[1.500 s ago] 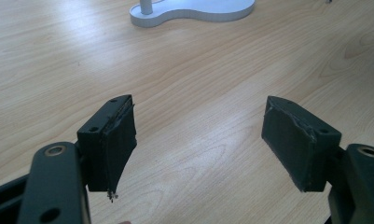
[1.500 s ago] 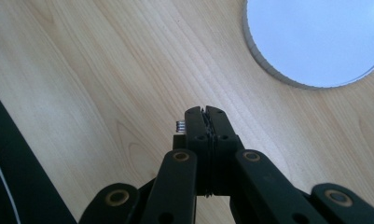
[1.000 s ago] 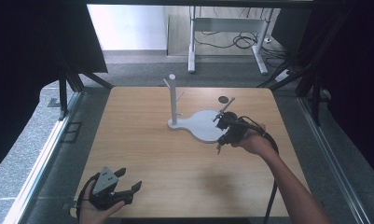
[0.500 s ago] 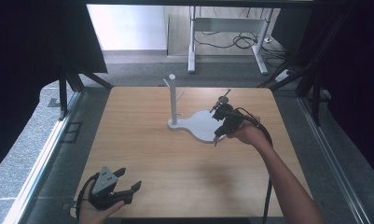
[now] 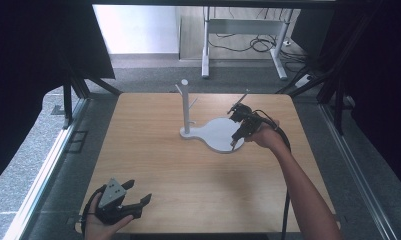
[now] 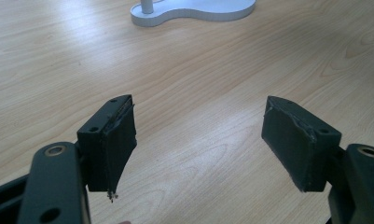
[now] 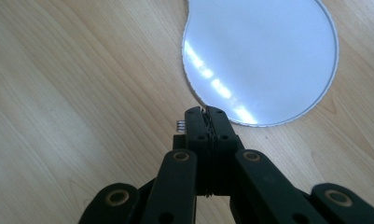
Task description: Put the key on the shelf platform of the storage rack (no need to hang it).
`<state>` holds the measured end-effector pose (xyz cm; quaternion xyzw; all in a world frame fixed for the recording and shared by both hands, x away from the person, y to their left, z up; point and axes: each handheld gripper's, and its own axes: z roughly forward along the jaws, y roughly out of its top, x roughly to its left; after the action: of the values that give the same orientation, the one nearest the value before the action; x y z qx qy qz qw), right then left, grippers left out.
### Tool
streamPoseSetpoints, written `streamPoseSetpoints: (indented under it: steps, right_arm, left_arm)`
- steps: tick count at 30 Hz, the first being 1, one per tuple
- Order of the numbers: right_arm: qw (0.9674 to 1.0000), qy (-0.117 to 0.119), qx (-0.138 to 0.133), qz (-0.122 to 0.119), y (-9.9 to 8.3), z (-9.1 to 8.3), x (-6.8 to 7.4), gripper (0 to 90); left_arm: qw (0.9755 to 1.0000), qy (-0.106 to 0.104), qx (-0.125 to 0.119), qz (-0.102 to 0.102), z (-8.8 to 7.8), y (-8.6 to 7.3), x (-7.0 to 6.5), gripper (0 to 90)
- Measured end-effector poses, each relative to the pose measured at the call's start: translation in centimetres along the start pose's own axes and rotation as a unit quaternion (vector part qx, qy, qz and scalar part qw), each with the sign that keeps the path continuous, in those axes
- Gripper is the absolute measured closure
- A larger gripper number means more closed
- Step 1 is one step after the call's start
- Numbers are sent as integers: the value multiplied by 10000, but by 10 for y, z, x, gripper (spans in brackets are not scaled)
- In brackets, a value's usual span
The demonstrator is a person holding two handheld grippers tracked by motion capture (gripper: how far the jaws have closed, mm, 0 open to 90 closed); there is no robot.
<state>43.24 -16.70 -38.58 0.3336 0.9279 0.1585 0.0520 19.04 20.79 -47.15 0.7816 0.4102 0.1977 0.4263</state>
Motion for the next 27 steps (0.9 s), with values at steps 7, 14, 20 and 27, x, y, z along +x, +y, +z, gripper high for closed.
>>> streamPoseSetpoints:
  steps: [7,14,20,27]
  right_arm:
    - [10000,-14,0,77,10,5,-7,898]
    - [9998,-36,36,199,19,13,-16,898]
    - [9995,-26,51,302,25,20,-23,898]
    - [9994,5,40,347,35,26,-28,898]
  left_arm:
    - [10000,2,-8,-15,0,0,0,263]
    - [10000,-5,-6,-20,-1,-1,2,263]
    - [10000,-4,-19,-30,-1,-1,2,263]
    - [10000,-20,-19,-23,-1,0,2,263]
